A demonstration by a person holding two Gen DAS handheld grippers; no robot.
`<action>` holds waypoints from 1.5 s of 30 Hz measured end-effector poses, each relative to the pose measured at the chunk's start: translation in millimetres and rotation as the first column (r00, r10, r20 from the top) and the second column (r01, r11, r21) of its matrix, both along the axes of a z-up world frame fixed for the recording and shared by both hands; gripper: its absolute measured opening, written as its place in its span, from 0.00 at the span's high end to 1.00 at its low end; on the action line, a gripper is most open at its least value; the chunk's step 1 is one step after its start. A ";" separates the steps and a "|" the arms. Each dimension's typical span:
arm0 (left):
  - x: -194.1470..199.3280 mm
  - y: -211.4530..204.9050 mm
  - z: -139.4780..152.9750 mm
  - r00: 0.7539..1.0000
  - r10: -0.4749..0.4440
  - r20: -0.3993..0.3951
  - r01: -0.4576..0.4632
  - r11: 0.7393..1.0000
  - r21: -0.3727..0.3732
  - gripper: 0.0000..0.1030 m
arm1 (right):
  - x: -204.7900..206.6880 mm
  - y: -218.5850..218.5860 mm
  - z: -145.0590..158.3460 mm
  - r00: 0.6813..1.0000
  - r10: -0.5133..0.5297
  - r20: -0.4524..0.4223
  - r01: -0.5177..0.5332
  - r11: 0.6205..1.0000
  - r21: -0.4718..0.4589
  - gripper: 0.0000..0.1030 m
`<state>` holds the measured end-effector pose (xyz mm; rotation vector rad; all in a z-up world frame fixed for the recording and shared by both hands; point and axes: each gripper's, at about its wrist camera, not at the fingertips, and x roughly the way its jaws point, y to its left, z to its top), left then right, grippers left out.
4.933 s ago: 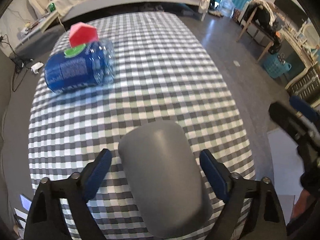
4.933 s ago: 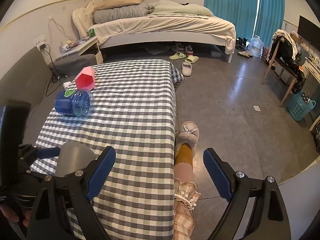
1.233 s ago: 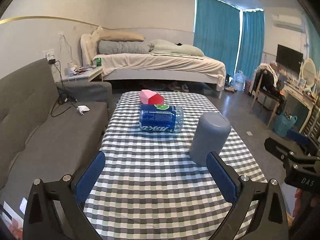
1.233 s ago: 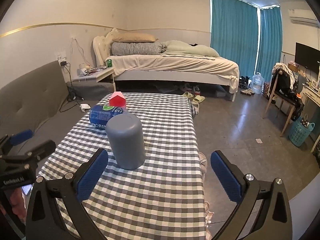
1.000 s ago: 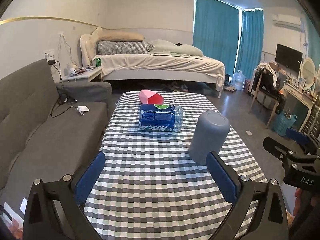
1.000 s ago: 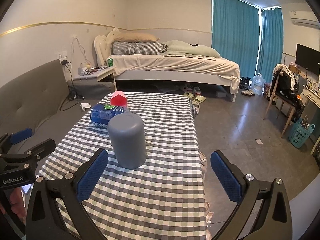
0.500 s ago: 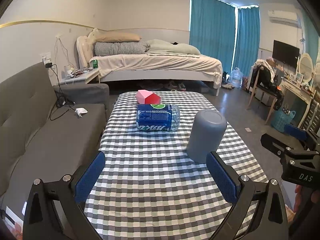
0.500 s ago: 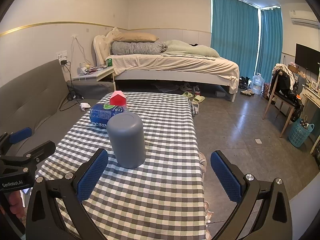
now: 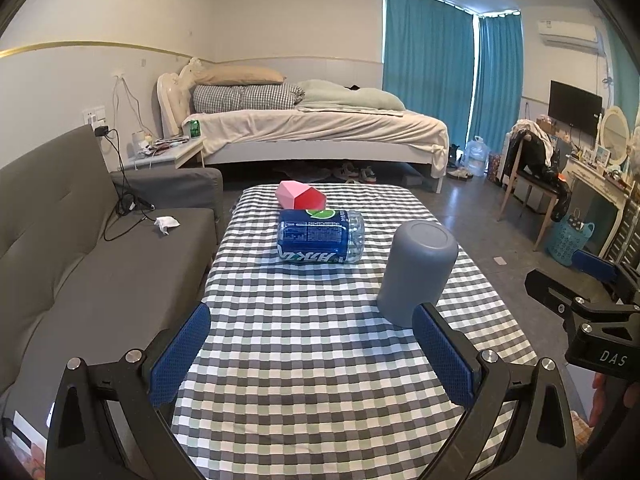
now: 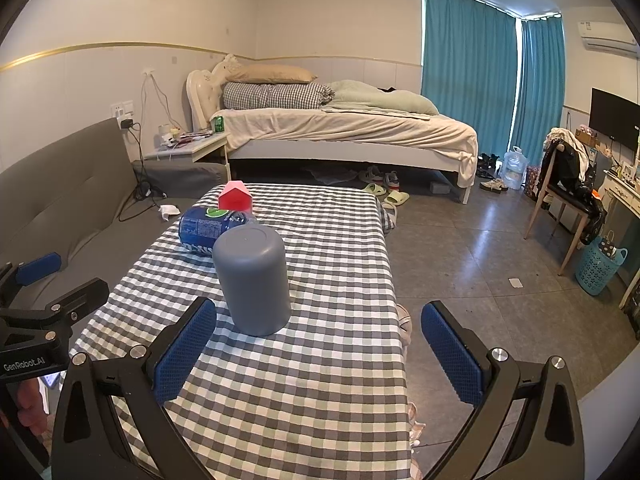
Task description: Flip cup upside down
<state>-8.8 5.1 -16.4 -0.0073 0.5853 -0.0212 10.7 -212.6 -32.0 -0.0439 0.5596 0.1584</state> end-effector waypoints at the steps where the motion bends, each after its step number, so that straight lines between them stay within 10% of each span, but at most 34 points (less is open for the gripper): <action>1: 0.2 0.0 0.0 1.000 0.000 0.000 0.000 1.000 0.000 0.00 | -0.1 0.1 0.0 1.000 0.000 0.000 0.000 1.000 0.000 0.00; 45: 0.1 1.3 -1.8 1.000 0.005 -0.003 -0.005 1.000 0.006 0.00 | 2.3 2.9 -3.6 1.000 0.007 -0.021 -0.007 1.000 -0.009 0.00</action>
